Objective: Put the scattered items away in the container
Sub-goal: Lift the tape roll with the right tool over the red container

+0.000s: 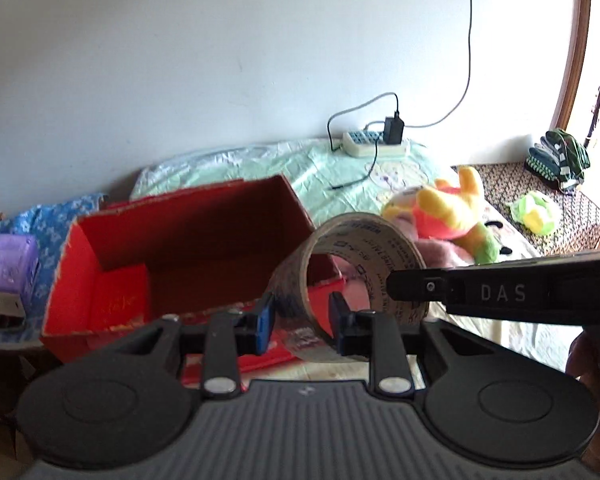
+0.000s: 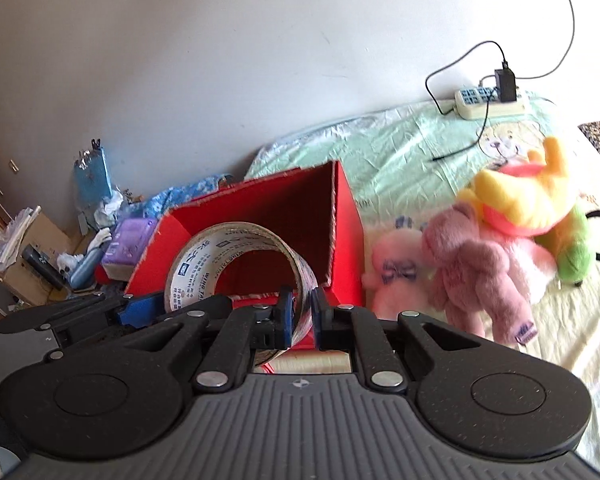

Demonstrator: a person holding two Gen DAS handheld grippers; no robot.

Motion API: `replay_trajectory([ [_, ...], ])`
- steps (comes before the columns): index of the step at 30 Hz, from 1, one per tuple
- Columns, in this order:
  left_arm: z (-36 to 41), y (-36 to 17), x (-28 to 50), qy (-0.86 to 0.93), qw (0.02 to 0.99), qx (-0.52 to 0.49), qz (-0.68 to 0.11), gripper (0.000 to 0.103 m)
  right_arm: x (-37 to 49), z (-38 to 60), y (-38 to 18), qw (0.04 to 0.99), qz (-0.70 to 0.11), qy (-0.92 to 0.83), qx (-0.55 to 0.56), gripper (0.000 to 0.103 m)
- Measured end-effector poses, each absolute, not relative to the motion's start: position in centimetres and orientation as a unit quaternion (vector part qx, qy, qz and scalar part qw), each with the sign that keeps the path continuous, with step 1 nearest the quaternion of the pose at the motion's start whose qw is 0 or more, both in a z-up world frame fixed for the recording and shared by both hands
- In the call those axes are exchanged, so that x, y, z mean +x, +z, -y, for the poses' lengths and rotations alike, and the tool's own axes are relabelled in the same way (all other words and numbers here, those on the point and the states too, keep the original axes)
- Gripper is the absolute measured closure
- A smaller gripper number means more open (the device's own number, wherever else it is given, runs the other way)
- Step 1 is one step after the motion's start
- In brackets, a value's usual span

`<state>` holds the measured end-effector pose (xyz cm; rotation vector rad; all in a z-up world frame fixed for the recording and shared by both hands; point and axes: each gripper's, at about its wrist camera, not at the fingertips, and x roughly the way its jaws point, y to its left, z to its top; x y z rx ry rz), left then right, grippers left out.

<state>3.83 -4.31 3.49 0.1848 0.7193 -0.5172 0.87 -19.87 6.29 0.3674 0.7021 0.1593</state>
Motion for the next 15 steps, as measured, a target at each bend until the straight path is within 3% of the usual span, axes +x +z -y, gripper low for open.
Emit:
replay_trajectory([
  [8,2.6,6.0,10.3,-0.231,0.912,0.086,-0.328,0.080,8.6,15.9,5.6,0.916,-0.358,0.073,0.166,0.093],
  [15,1.1,1.1,17.4,-0.227,0.885,0.077,-0.400,0.080,15.1,13.0,1.6,0.894,-0.420,0.054,0.147,0.093],
])
